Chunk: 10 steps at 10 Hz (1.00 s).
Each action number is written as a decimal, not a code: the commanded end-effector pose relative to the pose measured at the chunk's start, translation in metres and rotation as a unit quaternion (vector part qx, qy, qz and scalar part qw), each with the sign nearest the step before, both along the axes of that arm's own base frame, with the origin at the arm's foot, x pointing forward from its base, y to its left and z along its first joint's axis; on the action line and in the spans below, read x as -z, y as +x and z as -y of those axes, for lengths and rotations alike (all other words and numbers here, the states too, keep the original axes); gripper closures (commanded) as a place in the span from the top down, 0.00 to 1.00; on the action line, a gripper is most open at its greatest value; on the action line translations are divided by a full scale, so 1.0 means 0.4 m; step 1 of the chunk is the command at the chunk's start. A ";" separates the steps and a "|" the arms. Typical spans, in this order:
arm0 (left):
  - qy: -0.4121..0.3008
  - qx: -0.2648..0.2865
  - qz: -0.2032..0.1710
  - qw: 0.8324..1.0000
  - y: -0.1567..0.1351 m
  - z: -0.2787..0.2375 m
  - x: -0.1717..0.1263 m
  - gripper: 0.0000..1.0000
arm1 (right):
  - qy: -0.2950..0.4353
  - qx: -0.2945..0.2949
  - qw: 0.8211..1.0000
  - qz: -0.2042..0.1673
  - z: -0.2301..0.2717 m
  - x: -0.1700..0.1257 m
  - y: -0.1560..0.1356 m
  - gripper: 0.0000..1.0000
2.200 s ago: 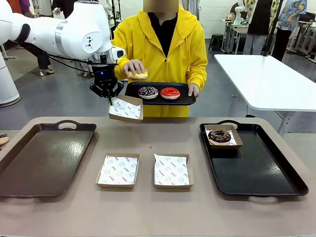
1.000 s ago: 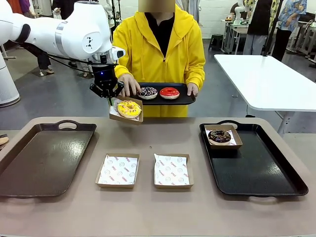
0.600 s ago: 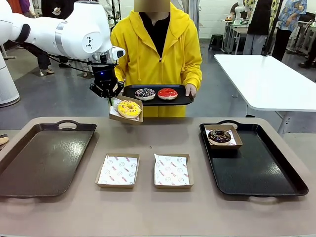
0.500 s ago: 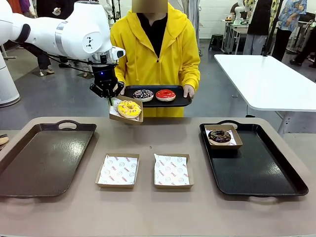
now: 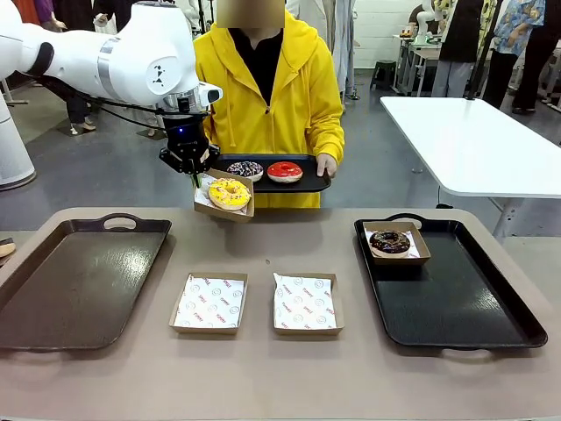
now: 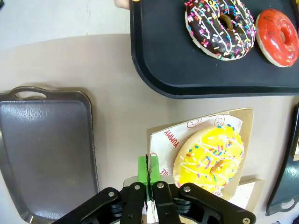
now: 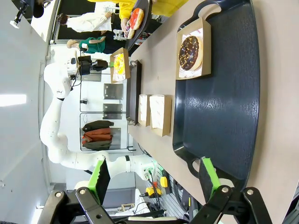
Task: Individually package the donuts and arrange them on the tray.
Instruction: Place the picked Paper togo box on the Handle tray while simultaneously picking up another Paper togo box from the table with the other hand.
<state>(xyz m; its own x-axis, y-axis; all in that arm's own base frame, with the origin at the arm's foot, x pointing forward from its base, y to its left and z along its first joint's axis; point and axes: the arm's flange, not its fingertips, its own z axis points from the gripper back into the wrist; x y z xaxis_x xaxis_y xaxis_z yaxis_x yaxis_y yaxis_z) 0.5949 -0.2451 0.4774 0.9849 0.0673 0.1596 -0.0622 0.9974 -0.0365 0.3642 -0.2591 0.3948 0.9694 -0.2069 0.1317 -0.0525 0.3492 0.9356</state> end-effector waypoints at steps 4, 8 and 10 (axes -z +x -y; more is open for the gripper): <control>-0.018 0.013 0.000 1.000 -0.013 -0.027 -0.013 0.01 | -0.036 -0.016 0.999 0.006 -0.051 -0.029 0.014 1.00; -0.031 0.011 -0.016 0.999 -0.079 -0.216 -0.065 0.01 | -0.129 -0.051 0.990 -0.038 -0.276 -0.137 0.146 1.00; -0.021 0.009 -0.029 0.999 -0.122 -0.294 -0.075 0.01 | -0.181 -0.076 0.979 -0.052 -0.423 -0.161 0.192 1.00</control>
<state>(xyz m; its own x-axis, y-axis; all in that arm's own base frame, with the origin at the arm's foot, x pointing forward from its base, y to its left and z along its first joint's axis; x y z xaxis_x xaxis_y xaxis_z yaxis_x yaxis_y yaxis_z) 0.5630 -0.1351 0.5085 0.9910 0.0695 0.1143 -0.0612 0.9954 -0.0738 0.4436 -0.1092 0.4643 0.9936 -0.0378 0.1063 -0.0622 0.6023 0.7959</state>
